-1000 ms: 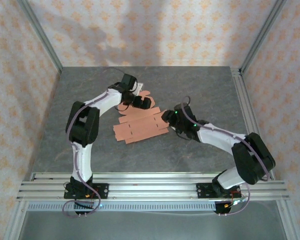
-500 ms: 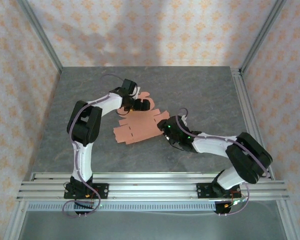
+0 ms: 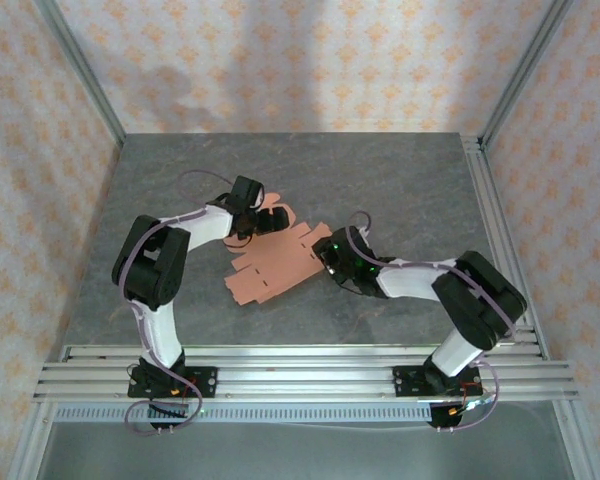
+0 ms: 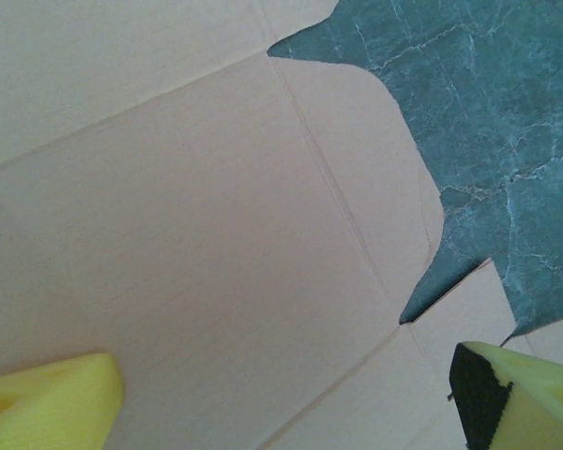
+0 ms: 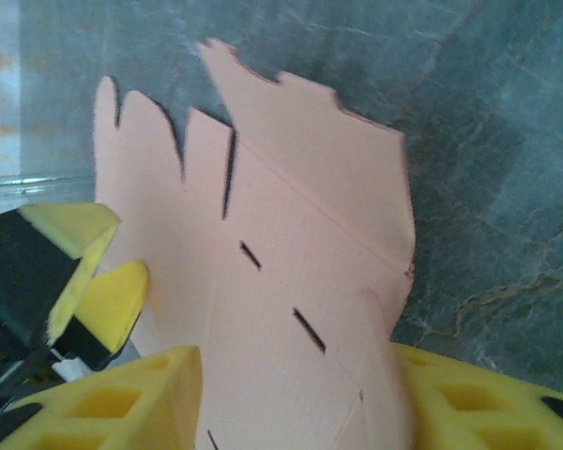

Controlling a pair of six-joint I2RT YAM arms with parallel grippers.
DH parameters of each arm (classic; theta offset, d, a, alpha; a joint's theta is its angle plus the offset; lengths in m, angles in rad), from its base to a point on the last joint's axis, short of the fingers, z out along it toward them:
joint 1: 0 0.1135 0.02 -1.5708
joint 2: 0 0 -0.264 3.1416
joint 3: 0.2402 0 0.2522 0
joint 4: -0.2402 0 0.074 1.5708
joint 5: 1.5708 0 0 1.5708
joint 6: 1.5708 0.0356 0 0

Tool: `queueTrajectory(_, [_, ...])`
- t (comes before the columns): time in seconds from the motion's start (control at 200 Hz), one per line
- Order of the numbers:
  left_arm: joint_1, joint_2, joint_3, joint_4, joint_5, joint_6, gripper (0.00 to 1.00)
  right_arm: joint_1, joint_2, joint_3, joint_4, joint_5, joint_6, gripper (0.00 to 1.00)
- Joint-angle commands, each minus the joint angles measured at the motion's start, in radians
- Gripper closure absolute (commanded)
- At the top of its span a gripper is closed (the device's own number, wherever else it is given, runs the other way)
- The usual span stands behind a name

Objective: Fold the paper box

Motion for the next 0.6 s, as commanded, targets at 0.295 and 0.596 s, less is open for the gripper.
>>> queueTrajectory(0.295, [-0.001,-0.02,-0.107,0.004,-0.04,-0.14,0.07,0.015,-0.012,-0.019,-0.05,0.004,0.005,0.41])
queueTrajectory(0.596, [-0.002,-0.147,-0.196,0.035,-0.066,-0.148,0.05,-0.04,-0.035,0.039,-0.227,-0.007,-0.148,0.85])
